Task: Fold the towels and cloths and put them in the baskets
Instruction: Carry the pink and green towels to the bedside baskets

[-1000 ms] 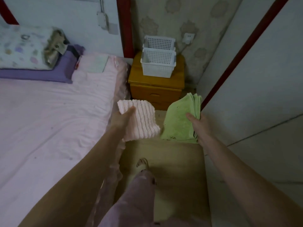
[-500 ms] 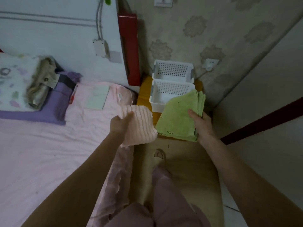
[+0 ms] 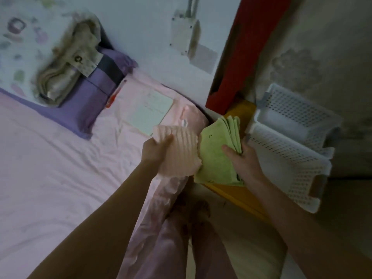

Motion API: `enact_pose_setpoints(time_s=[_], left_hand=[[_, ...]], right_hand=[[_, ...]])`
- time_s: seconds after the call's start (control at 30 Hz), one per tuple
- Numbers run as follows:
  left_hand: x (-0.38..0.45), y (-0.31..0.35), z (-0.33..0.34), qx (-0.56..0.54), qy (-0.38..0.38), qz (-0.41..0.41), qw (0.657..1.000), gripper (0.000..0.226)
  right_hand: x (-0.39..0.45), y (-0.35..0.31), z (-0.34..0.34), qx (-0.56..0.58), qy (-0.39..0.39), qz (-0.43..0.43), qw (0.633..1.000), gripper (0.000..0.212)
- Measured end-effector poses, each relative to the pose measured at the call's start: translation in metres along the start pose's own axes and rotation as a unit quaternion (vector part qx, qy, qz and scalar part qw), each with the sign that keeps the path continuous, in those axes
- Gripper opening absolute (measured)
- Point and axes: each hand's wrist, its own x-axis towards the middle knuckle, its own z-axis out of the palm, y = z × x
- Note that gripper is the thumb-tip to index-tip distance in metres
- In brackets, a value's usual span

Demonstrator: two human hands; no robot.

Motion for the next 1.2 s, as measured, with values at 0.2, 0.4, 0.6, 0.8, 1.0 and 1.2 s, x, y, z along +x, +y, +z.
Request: enact_pose_setpoints(time_s=[0.2, 0.4, 0.6, 0.8, 1.0, 1.2], left_hand=[[0.078, -0.059, -0.009, -0.022, 0.043, -0.067, 0.997, 0.049], [0.118, -0.098, -0.03, 0.034, 0.115, -0.121, 0.985, 0.043], [0.09, -0.052, -0.013, 0.11, 0.113, 0.034, 0.987, 0.056], [0.034, 0.026, 0.046, 0.028, -0.175, -0.053, 0.983, 0.076], [-0.005, 0.051, 0.092, 0.026, -0.269, -0.127, 0.954, 0.095], [-0.03, 0.08, 0.162, 0.113, -0.322, -0.132, 0.931, 0.045]], right_hand=[[0.047, 0.037, 0.07, -0.108, -0.034, -0.042, 0.993, 0.031], [0.051, 0.054, 0.107, -0.107, -0.052, -0.033, 0.992, 0.032], [0.041, 0.028, 0.087, -0.073, -0.053, -0.002, 0.996, 0.03], [0.013, -0.018, 0.019, 0.065, -0.041, 0.046, 0.996, 0.028], [-0.011, -0.022, -0.06, 0.17, 0.027, 0.115, 0.978, 0.051], [-0.013, 0.018, -0.133, 0.226, 0.106, 0.252, 0.935, 0.05]])
